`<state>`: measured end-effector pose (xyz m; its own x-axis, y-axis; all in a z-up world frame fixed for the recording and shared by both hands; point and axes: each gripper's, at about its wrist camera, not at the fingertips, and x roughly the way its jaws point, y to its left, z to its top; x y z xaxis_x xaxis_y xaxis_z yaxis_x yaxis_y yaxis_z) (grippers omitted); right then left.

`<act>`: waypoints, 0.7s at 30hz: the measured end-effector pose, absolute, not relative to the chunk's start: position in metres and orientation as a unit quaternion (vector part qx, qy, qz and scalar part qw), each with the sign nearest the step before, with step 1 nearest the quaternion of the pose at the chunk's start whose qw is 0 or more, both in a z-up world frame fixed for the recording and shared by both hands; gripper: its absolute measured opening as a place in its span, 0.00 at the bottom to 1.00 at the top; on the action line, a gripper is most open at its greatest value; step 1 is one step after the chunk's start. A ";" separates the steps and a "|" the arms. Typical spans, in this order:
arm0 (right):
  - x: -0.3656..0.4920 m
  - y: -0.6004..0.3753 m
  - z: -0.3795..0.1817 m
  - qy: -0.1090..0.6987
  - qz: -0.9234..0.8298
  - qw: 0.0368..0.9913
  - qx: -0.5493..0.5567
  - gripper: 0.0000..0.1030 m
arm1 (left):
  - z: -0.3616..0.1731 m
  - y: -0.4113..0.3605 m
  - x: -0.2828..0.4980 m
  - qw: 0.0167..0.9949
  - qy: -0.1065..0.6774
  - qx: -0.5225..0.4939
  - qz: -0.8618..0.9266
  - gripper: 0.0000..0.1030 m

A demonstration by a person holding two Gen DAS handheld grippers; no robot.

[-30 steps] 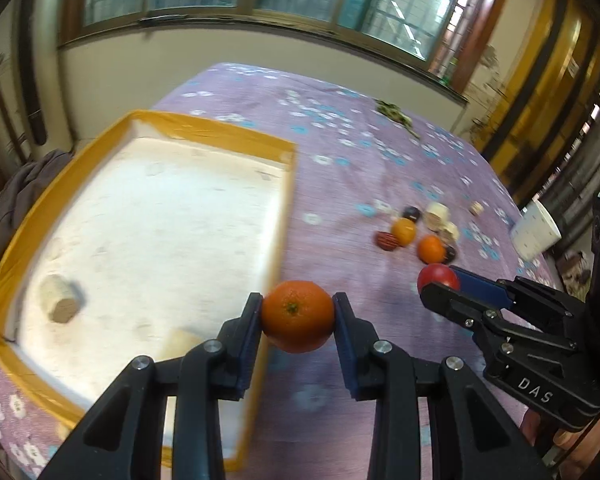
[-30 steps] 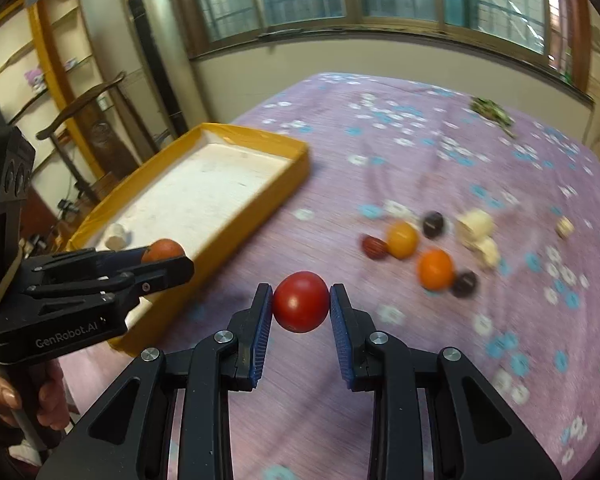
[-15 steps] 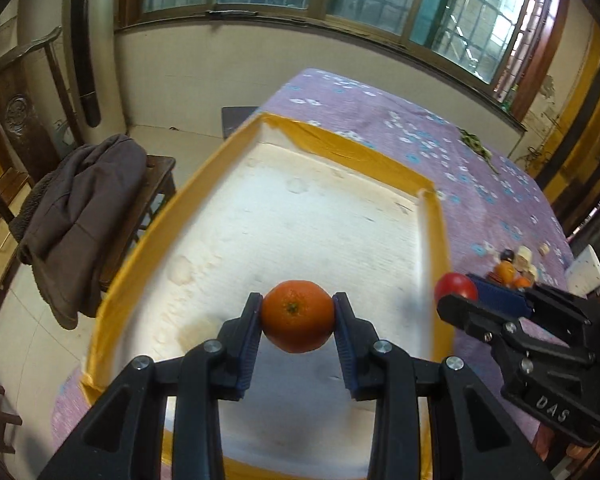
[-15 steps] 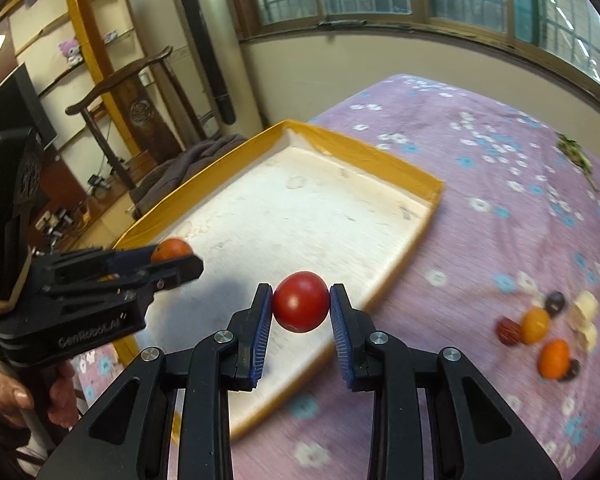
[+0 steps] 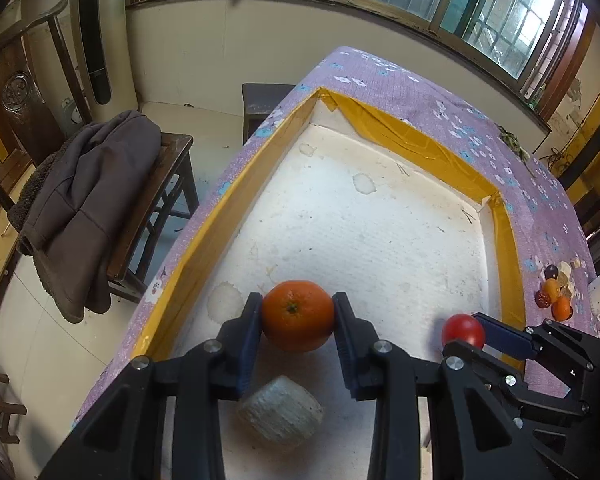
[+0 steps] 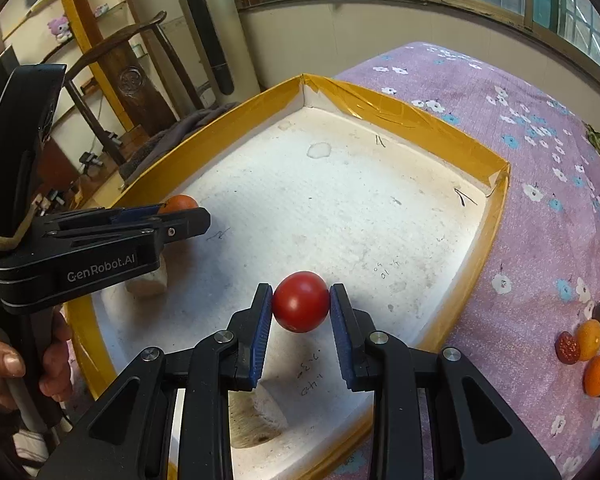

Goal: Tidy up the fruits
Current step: 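Lower the tomato and orange into the tray and open both tools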

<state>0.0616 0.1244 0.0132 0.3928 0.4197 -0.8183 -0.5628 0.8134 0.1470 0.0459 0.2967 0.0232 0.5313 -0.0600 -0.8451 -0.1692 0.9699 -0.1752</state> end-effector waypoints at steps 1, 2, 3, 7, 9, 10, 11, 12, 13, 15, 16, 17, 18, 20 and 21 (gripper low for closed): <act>0.062 0.125 0.013 0.466 0.294 0.831 -0.077 0.27 | 0.022 0.297 0.047 0.866 0.485 -0.118 0.031 0.36; 0.062 0.125 0.012 0.466 0.293 0.831 -0.079 0.27 | 0.022 0.297 0.048 0.866 0.485 -0.117 0.030 0.36; 0.062 0.126 0.011 0.467 0.292 0.831 -0.080 0.27 | 0.023 0.296 0.048 0.868 0.483 -0.113 0.029 0.36; 0.064 0.127 0.008 0.470 0.288 0.830 -0.082 0.27 | 0.023 0.293 0.049 0.870 0.482 -0.102 0.030 0.36; 0.065 0.126 0.006 0.471 0.285 0.831 -0.081 0.28 | 0.023 0.292 0.049 0.871 0.481 -0.097 0.032 0.36; 0.065 0.126 0.006 0.470 0.285 0.832 -0.079 0.28 | 0.023 0.292 0.049 0.871 0.481 -0.095 0.032 0.36; 0.065 0.125 0.006 0.470 0.283 0.833 -0.078 0.28 | 0.022 0.292 0.049 0.871 0.481 -0.092 0.032 0.36; 0.065 0.125 0.007 0.469 0.282 0.833 -0.078 0.28 | 0.023 0.292 0.049 0.872 0.481 -0.091 0.033 0.37; 0.065 0.126 0.006 0.469 0.281 0.834 -0.079 0.28 | 0.023 0.291 0.049 0.871 0.481 -0.089 0.034 0.37; 0.065 0.125 0.006 0.469 0.277 0.835 -0.080 0.28 | 0.023 0.291 0.048 0.871 0.482 -0.088 0.036 0.39; 0.065 0.124 0.005 0.470 0.275 0.835 -0.081 0.30 | 0.023 0.292 0.047 0.870 0.483 -0.089 0.038 0.43; 0.065 0.122 0.005 0.471 0.275 0.835 -0.079 0.30 | 0.023 0.292 0.047 0.870 0.483 -0.091 0.039 0.44; 0.064 0.121 0.006 0.470 0.274 0.835 -0.079 0.30 | 0.023 0.293 0.046 0.870 0.483 -0.092 0.039 0.44; 0.062 0.119 0.008 0.469 0.275 0.835 -0.079 0.30 | 0.023 0.292 0.044 0.870 0.483 -0.092 0.042 0.46; 0.061 0.118 0.009 0.469 0.274 0.836 -0.080 0.30 | 0.023 0.292 0.043 0.869 0.483 -0.093 0.044 0.47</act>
<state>0.0614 0.1183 0.0088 0.4100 0.3837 -0.8275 -0.5337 0.8366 0.1235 0.0425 0.2919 0.0230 0.5288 -0.0140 -0.8486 -0.1658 0.9789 -0.1195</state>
